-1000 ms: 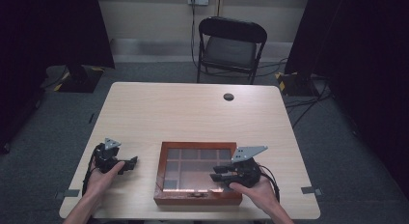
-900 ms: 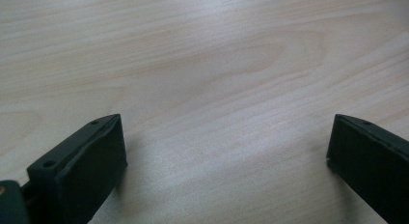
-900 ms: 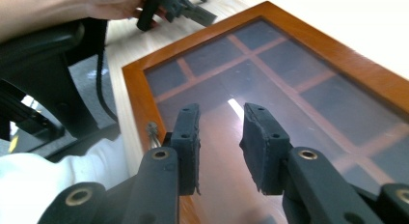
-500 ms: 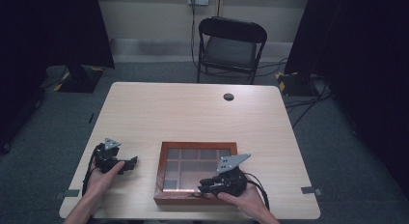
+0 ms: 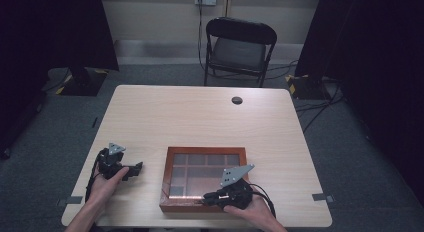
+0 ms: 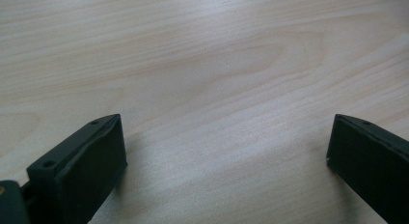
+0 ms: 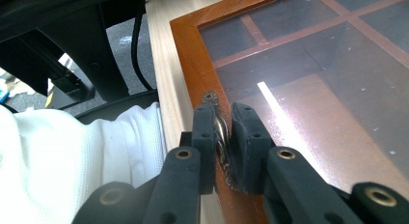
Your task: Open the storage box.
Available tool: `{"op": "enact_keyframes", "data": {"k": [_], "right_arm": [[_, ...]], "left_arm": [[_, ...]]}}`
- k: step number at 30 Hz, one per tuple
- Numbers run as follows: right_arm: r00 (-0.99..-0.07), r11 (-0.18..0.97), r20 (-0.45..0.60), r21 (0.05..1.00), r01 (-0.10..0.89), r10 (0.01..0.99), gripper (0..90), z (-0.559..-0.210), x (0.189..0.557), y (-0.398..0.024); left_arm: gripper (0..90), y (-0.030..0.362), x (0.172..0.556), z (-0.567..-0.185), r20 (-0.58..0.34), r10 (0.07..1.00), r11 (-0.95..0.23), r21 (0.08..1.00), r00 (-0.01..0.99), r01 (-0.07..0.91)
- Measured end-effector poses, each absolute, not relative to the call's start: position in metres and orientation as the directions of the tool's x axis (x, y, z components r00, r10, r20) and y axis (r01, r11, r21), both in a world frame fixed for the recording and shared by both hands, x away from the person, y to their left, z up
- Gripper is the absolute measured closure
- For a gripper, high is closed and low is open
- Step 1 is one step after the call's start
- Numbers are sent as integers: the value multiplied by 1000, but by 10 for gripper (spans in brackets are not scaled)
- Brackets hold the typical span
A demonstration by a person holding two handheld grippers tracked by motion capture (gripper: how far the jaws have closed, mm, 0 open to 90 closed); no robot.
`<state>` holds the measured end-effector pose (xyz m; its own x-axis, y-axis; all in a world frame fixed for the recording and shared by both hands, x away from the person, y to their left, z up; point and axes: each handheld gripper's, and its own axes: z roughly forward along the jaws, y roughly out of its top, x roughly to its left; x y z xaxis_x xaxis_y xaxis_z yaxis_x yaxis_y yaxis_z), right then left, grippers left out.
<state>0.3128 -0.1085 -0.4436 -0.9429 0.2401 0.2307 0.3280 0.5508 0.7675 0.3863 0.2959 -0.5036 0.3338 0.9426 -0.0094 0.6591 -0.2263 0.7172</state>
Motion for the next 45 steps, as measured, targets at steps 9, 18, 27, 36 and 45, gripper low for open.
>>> {"op": "enact_keyframes", "data": {"k": [9, 18, 27, 36, 45], "right_arm": [[-951, 560, 200, 772, 300, 234, 822, -443, 311, -108], [-950, 564, 222, 766, 309, 220, 827, -442, 314, -108], [-949, 559, 232, 768, 314, 214, 828, -439, 316, -108], [-951, 554, 234, 773, 308, 201, 831, -432, 318, -109], [-948, 563, 244, 763, 318, 204, 831, -427, 320, -108]], "left_arm": [[0, 297, 389, -504, -11, 934, -243, 716, 358, 654], [0, 292, 383, -502, -15, 935, -240, 705, 353, 667], [152, 292, 379, -496, -31, 916, -264, 705, 401, 658], [191, 285, 370, -482, -64, 890, -262, 739, 452, 620], [184, 272, 360, -474, -94, 838, -273, 781, 538, 562]]}}
